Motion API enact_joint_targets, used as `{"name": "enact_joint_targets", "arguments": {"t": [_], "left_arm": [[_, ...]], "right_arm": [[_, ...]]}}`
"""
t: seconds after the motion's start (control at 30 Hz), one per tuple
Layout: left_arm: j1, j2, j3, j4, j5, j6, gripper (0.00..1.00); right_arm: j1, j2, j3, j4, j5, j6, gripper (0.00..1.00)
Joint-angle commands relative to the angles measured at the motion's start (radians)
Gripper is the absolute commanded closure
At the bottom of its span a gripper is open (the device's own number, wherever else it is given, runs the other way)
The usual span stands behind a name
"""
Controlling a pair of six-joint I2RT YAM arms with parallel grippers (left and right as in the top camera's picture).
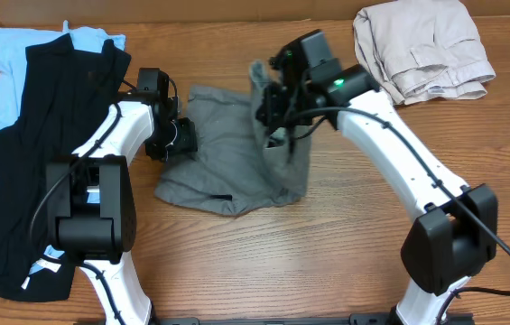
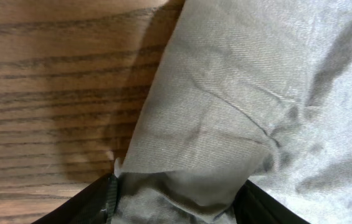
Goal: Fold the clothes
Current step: 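Grasp the shorts' right end with the right gripper and fold it leftward, then press the folded right end down and release with the right gripper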
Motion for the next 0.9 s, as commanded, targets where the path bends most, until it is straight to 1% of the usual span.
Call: {"name": "enact_joint_targets", "arguments": {"t": [0.0,0.17,0.2,0.33,0.37,0.4,0.53,0.7,0.87], "left_arm": [[-0.014,0.003,-0.017,0.011,0.012,0.005,0.38],[-0.013,0.003,-0.017,0.011,0.012,0.005,0.37],[-0.013,0.003,-0.017,0.011,0.012,0.005,0.36],[-0.01,0.002,-0.001,-0.013,0.013,-0.01,0.31],[-0.008,0.002,0.018,-0.042,0.013,-0.01,0.32],[-0.006,-0.001,0.042,-0.079,0.013,-0.002,0.32],[-0.006,-0.01,0.163,-0.224,0.005,0.052,0.31],[-0.006,-0.014,0.356,-0.386,-0.016,0.054,0.3],[0.002,-0.015,0.558,-0.485,-0.045,0.042,0.28]], "right_arm": [[0.054,0.036,0.023,0.048,0.06,0.113,0.96],[0.12,0.089,0.023,0.129,0.113,0.204,0.96],[0.132,0.101,0.023,0.143,0.13,0.226,0.96],[0.158,0.13,0.023,0.18,0.164,0.256,0.96],[0.158,0.134,0.023,0.189,0.164,0.256,0.96],[0.158,0.135,0.023,0.197,0.164,0.26,0.96],[0.158,0.135,0.023,0.216,0.171,0.26,0.96],[0.158,0.144,0.023,0.216,0.18,0.267,0.96],[0.169,0.144,0.023,0.233,0.163,0.274,0.96]]}}
